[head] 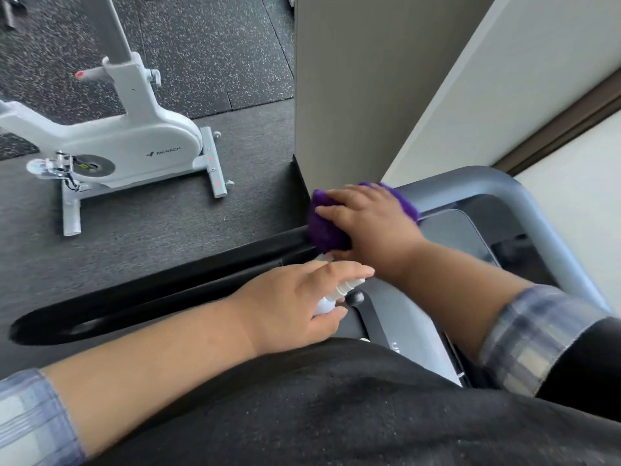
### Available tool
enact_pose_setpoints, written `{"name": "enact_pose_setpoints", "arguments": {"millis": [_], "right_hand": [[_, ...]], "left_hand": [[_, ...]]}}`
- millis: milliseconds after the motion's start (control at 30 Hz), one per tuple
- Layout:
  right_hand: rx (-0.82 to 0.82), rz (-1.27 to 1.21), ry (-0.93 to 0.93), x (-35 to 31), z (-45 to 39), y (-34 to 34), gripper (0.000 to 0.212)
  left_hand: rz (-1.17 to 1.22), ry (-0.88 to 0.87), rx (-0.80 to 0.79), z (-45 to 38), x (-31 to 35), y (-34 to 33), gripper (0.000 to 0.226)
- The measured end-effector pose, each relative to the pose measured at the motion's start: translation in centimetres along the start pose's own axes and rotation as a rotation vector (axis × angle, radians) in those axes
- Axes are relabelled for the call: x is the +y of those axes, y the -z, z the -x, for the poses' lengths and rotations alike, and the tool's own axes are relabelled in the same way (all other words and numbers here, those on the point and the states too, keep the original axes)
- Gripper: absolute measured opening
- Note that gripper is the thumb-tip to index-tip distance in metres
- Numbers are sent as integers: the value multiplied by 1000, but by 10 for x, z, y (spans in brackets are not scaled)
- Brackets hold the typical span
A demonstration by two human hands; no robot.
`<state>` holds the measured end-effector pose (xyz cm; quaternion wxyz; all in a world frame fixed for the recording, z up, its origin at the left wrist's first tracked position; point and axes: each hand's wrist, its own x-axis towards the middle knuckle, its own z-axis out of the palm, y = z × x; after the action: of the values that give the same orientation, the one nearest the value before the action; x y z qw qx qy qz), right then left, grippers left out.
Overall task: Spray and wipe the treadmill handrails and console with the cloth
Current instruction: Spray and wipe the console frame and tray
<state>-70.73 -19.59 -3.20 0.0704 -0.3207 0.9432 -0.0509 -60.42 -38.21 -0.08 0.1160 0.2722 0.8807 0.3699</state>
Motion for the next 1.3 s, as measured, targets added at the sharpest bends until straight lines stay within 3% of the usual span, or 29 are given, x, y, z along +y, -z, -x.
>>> {"name": "enact_pose_setpoints", "arguments": {"millis": [67,167,267,367,533,733,933,1100,1300], "right_hand": [[-36,26,104,-47,-22,-13,56],[-67,8,129,-78,-33,-20,51],[-73,24,113,-57,-26,-11,59],[-33,43,-18,-27,-12,1,71],[-36,87,-168,-16,-3,8,71],[-84,234,-86,-57,-26,-6,62],[-123,137,-48,-63,-26,-4,69],[-105,76,-10,-94,-31,-14,50],[-64,123,52,-84,-27,-19,52]], "left_hand": [[0,-26,4,3,-1,3,64],[-17,-68,13,11,-4,7,67],[-27,-78,32,21,-6,12,67],[8,-68,33,30,-11,17,63],[43,-56,21,44,-18,23,55],[61,-92,42,48,-24,20,55],[88,-142,14,38,-16,15,57],[79,-188,16,35,-13,17,57],[75,-133,47,45,-21,24,56]]}}
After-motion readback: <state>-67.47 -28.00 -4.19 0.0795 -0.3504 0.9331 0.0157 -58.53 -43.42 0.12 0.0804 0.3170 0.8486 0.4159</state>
